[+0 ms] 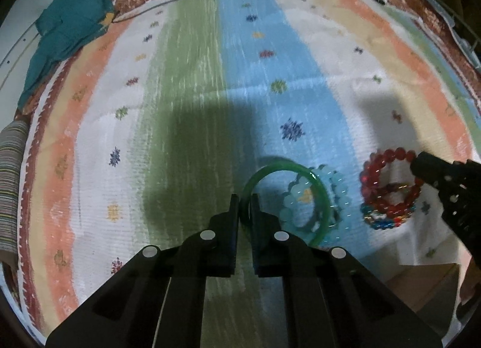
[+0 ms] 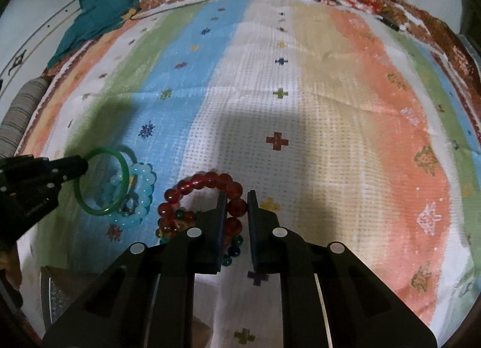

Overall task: Organize jewelry
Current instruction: 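Grasp the green bangle with left tool while right tool grasps the red bead bracelet, then lift the green bangle and red bracelet and carry both over the tin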

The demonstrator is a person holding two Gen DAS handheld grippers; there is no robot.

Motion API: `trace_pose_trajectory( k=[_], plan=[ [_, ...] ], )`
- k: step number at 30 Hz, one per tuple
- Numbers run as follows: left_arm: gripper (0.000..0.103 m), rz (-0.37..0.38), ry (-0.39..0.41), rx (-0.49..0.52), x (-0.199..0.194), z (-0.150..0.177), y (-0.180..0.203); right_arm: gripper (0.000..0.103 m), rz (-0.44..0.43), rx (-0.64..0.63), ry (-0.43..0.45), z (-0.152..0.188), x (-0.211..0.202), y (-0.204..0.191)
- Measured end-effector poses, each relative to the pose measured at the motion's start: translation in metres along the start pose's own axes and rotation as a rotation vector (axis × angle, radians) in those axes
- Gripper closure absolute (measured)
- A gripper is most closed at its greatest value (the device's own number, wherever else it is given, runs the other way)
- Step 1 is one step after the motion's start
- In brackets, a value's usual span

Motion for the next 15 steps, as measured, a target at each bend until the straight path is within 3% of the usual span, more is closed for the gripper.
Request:
trace_pose_trajectory(
  k=[7,15],
  plan=[
    [0.095,-0.007,0.070,0.039,-0.022,-0.003,0.013,0.089,0.011,0.016,0.087,0.000,-0.034,0.005],
    [0.095,0.031,0.119,0.039,-0.050,-0.001,0.024,0.089,0.007,0.038,0.127,0.005,-0.060,0.010]
  ],
)
Point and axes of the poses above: each gripper's, at about its wrist camera, not at the fingertips, and x roughly the way its jaws point, y to its right, z to its underside, the point moved 2 cm from there along x, roughly the way its jaws point, and after that the axes turned 10 degrees about z, right-handed, at the moved point
